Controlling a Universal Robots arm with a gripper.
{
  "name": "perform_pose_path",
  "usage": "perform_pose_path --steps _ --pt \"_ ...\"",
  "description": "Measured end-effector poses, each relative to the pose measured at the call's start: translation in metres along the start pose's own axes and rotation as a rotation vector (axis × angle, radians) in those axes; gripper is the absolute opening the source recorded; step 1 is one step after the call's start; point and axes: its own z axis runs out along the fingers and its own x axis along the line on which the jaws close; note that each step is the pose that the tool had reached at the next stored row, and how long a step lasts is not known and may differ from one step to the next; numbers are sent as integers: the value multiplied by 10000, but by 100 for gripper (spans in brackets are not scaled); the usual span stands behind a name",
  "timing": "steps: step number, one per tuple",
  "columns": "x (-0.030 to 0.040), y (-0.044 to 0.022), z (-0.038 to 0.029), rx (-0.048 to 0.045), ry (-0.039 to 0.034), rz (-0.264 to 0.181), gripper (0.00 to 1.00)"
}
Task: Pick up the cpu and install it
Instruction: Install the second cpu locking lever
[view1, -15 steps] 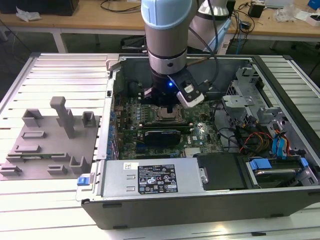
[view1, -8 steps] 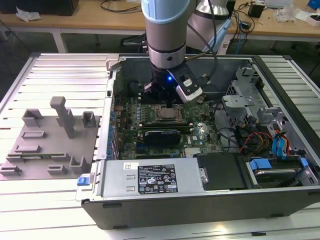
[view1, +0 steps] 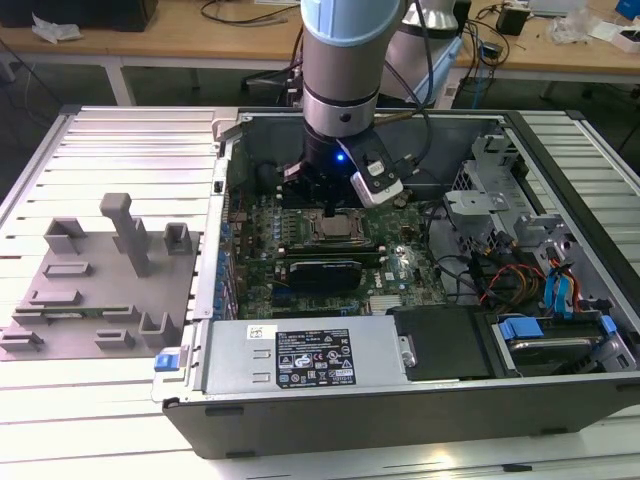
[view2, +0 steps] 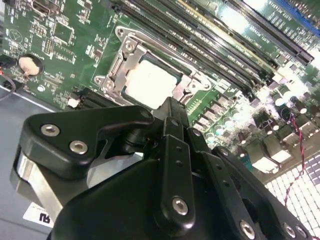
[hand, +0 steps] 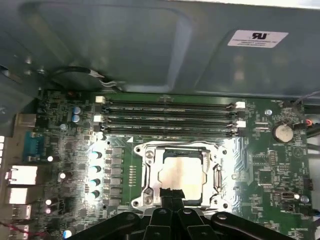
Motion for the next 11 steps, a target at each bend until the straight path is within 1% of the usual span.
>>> perform_pose_path --steps 2,3,5,6,7,8,11 --pt "-7 0 2 -3 2 0 11" --pt "-31 -1 4 -5 11 2 11" --pt "-99 -3 6 -3 42 11 11" --pt "-160 -6 9 -5 86 18 11" --pt "-189 -7 11 -6 120 26 11" --pt "-203 -7 11 -5 137 31 11" --pt "-206 -7 12 -5 139 33 11"
